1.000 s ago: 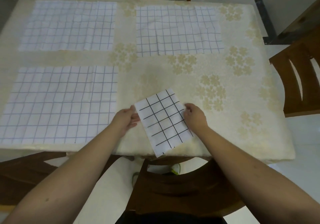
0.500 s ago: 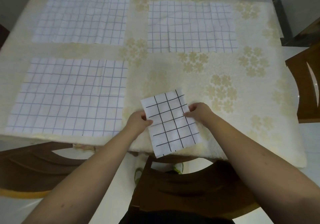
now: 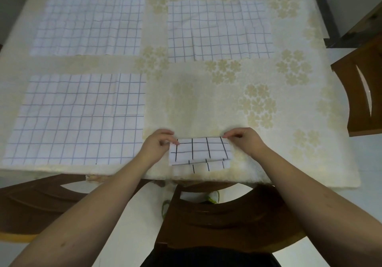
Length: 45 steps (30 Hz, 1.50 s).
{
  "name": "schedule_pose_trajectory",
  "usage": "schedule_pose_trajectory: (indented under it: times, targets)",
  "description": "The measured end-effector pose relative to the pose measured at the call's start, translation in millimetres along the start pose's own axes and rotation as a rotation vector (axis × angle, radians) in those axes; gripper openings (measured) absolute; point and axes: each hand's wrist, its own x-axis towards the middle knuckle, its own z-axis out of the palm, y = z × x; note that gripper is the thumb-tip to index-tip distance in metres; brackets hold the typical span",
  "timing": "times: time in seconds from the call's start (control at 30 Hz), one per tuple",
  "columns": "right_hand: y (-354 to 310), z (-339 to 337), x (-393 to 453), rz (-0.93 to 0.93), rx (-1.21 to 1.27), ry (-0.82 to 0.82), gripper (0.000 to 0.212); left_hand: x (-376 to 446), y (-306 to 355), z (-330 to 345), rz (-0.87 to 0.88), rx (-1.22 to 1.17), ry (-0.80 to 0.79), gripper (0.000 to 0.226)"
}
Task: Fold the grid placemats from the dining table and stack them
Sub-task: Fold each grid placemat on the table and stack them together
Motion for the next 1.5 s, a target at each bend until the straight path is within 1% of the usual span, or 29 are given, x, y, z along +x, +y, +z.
schedule_pose_trajectory:
  times: [0.1, 0.17, 0.23, 0.3, 0.37, 0.43, 0.5, 0.6, 0.7, 0.8, 0.9, 0.97, 1.03, 1.1, 1.17, 1.2, 1.23, 1.3, 1.33, 1.37, 1.4, 1.5]
  targets:
    - [0, -2, -1, -0.013, 0.002, 0.077, 0.027, -3, -3, 1, 0.032, 0.076, -0.014, 0.052]
    - [0, -2, 0, -0.009, -0.011, 0.108, 0.024, -4, -4, 2, 0.033, 0.075, 0.023, 0.043]
    - [-2, 2, 3, -0.014, -0.078, 0.096, 0.023, -1, 1, 4, 0.019, 0.101, 0.078, 0.027]
    - [-7, 9, 5, -0.046, -0.166, 0.037, 0.028, 6, 4, 9, 0.004, 0.182, 0.086, 0.019]
    - [-12, 17, 7, -0.116, -0.292, -0.014, 0.032, 14, 4, 16, -0.007, 0.291, 0.046, 0.019]
    - [-15, 25, 11, -0.182, -0.463, -0.028, 0.035, 20, 1, 22, -0.037, 0.391, 0.011, 0.023]
    - [-19, 28, 14, -0.198, -0.613, -0.045, 0.038, 24, 1, 24, -0.090, 0.441, -0.019, 0.024]
    - [-24, 31, 18, -0.189, -0.750, -0.086, 0.046, 28, 5, 26, -0.143, 0.506, -0.063, 0.024]
    - [-27, 29, 21, -0.176, -0.838, -0.080, 0.041, 29, 8, 25, -0.147, 0.555, -0.082, 0.021]
    - [-27, 24, 20, -0.168, -0.851, -0.092, 0.027, 26, 11, 22, -0.104, 0.477, -0.137, 0.016]
    - [-22, 19, 15, -0.212, -0.731, -0.119, 0.018, 19, 14, 15, -0.079, 0.313, -0.203, 0.016]
    - [-19, 12, 8, -0.189, -0.511, -0.135, 0.017, 13, 18, 11, -0.100, 0.186, -0.203, 0.013]
    - [-18, 5, -2, -0.154, -0.294, -0.112, 0.020, 9, 18, 8, -0.127, 0.047, -0.181, 0.009]
    - [-15, 0, -13, -0.094, -0.078, -0.113, 0.022, 8, 16, 8, -0.149, -0.054, -0.150, 0.013]
    - [-11, -1, -23, -0.025, 0.162, -0.142, 0.025, 7, 13, 12, -0.220, -0.206, -0.124, 0.014]
    - [-7, -1, -26, 0.021, 0.249, -0.161, 0.018, 6, 12, 15, -0.275, -0.314, -0.107, 0.014]
    - [-6, 0, -31, 0.068, 0.305, -0.193, 0.008, 5, 13, 17, -0.329, -0.425, -0.092, 0.014]
    - [0, 6, -35, 0.126, 0.360, -0.236, 0.030, 3, 15, 23, -0.396, -0.595, -0.078, 0.016]
    - [2, 8, -39, 0.153, 0.385, -0.240, 0.031, 1, 17, 25, -0.417, -0.645, -0.071, 0.018]
    - [3, 11, -43, 0.173, 0.421, -0.234, 0.021, -2, 20, 27, -0.432, -0.680, -0.063, 0.020]
    - [5, 13, -46, 0.183, 0.473, -0.218, 0.006, -4, 23, 29, -0.444, -0.714, -0.053, 0.021]
    - [9, 18, -51, 0.233, 0.605, -0.066, 0.024, -14, 36, 36, -0.473, -0.766, -0.027, 0.027]
